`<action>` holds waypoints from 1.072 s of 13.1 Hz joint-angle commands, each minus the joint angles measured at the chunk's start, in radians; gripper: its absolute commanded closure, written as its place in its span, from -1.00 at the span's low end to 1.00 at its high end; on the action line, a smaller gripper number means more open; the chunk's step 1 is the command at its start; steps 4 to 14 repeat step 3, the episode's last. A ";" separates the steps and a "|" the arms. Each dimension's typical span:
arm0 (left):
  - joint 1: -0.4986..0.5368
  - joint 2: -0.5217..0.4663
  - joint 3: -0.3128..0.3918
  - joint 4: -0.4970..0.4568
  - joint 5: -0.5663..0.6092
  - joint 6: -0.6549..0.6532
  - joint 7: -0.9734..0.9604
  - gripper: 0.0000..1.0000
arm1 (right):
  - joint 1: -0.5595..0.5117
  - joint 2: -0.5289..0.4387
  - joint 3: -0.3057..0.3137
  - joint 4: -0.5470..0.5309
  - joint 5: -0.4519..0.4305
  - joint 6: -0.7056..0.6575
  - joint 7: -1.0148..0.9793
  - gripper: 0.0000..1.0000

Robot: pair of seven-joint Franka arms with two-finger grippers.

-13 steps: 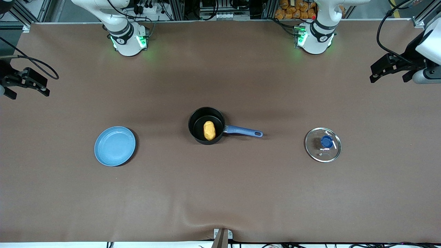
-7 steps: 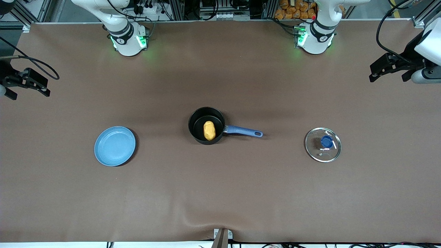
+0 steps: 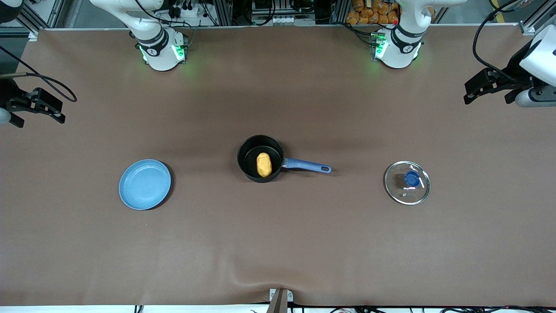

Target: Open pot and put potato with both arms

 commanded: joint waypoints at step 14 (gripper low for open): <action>-0.004 0.017 -0.003 0.032 0.053 -0.029 0.009 -1.00 | -0.011 -0.022 0.007 -0.025 -0.008 0.017 -0.014 -1.00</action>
